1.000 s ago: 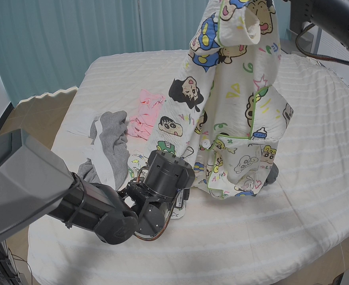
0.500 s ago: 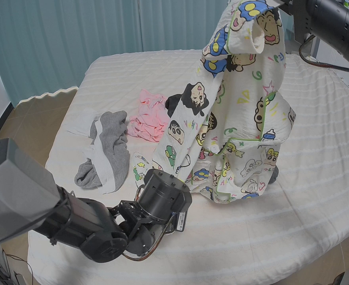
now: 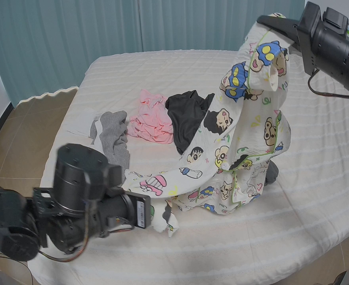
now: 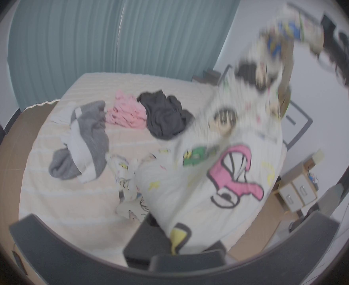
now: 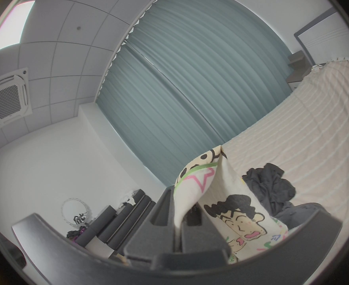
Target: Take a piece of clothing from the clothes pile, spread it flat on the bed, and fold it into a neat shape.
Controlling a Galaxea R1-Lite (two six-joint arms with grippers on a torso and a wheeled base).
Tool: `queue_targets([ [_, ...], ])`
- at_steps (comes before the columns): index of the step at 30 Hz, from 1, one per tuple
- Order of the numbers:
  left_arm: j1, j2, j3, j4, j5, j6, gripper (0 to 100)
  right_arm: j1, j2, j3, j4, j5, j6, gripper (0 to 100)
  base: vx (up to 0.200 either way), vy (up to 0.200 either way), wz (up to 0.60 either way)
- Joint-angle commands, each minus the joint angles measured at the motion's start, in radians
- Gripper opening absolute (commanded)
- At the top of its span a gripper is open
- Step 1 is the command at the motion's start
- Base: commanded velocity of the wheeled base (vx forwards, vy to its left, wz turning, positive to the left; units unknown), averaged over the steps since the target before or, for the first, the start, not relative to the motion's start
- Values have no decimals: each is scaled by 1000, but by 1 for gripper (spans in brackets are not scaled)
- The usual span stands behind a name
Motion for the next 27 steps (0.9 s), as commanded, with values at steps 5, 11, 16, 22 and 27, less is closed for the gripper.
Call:
queue_targets([
  [5,158,-324,-99,-2,-47,25,0,-117,-122,175,-14,4,-2,0,0,0,0],
  [11,163,-383,-200,-4,-43,152,0,-129,-213,126,-32,25,-29,0,0,0,0],
  [16,174,-387,-266,-58,-38,201,0,-124,-263,55,-31,87,-51,0,0,0,0],
  [22,178,-389,-160,-111,-4,200,0,-115,-268,101,-31,111,-42,0,0,0,0],
  [27,178,-407,-77,-111,-4,200,0,-109,-269,173,-34,116,-31,0,0,0,0],
])
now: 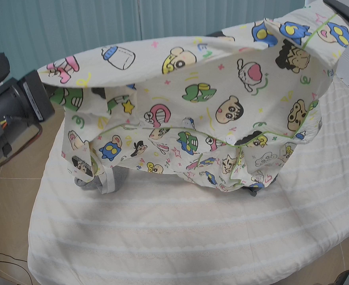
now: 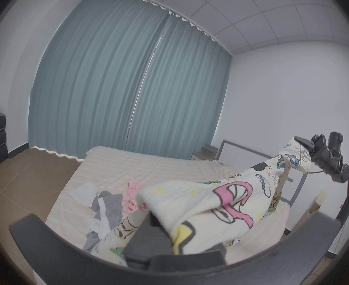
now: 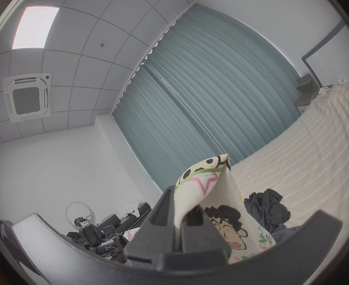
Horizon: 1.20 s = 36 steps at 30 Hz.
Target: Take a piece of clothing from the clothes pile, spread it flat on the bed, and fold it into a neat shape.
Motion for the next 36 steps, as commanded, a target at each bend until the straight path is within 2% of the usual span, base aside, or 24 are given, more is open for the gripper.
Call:
queue_targets([
  [1,-1,-31,88,-3,4,1,0,15,-12,70,-3,6,15,0,0,0,0],
  [6,1,-71,128,-3,3,-4,0,44,-20,70,1,9,96,0,0,0,0],
  [14,4,-111,172,-2,1,-4,0,44,-29,72,7,49,184,0,-200,0,0],
  [21,7,-128,179,0,1,-4,0,44,-46,72,10,50,188,0,-200,0,0],
  [26,12,-140,200,-2,1,-4,0,44,-66,70,9,58,188,0,0,0,0],
  [30,13,-159,228,0,0,-5,0,44,-93,72,9,93,190,0,0,0,0],
  [36,13,-171,231,1,-17,-5,0,44,-93,75,10,95,190,0,0,0,0],
])
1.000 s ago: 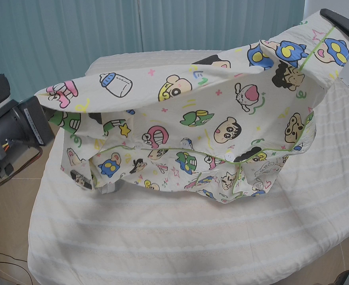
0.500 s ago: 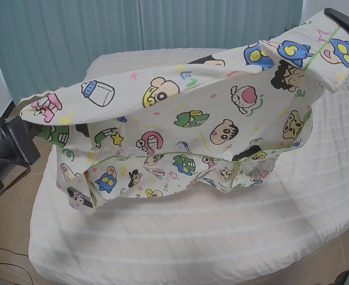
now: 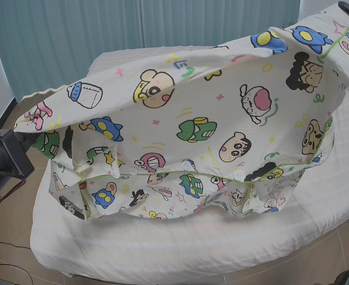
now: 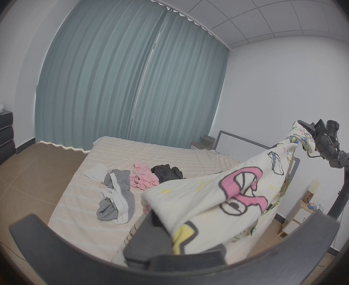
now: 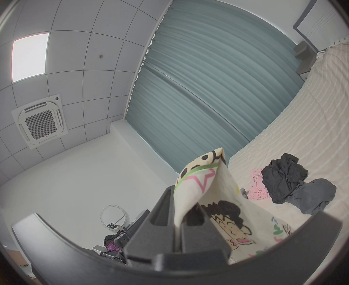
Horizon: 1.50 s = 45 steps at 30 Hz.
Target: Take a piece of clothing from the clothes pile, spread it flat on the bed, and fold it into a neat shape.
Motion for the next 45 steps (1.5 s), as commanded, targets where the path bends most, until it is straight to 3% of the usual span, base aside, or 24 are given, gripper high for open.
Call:
queue_targets([
  [1,2,-11,3,-2,-12,-1,0,0,-7,16,0,1,0,0,0,-200,0],
  [45,11,-64,39,1,-17,5,0,-27,-32,85,-3,1,-8,0,0,-200,0],
])
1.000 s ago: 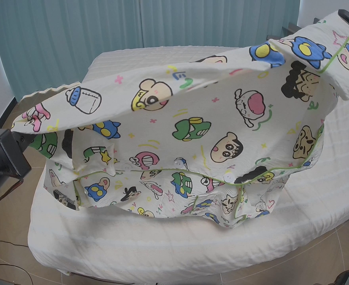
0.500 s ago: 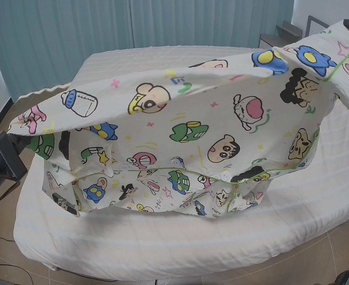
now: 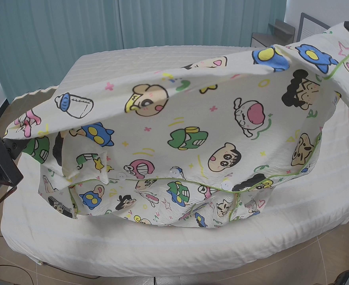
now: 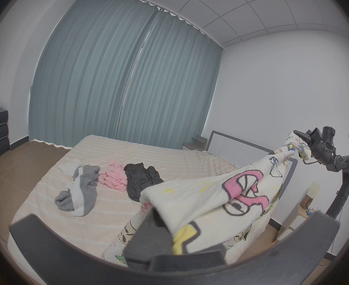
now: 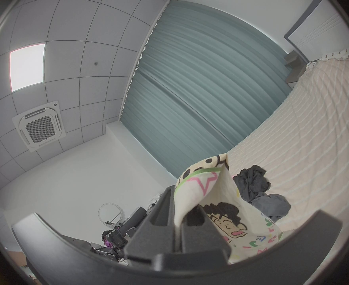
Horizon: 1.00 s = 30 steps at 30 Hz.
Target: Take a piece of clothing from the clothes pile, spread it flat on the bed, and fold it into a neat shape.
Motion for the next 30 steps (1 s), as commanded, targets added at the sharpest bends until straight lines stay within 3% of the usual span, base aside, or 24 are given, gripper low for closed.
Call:
queue_targets([
  [1,0,0,1,-2,0,0,0,-3,15,-7,-1,0,0,0,0,-200,0],
  [30,1,6,-1,-5,-1,1,0,-23,49,-43,2,3,-12,0,0,-200,0],
])
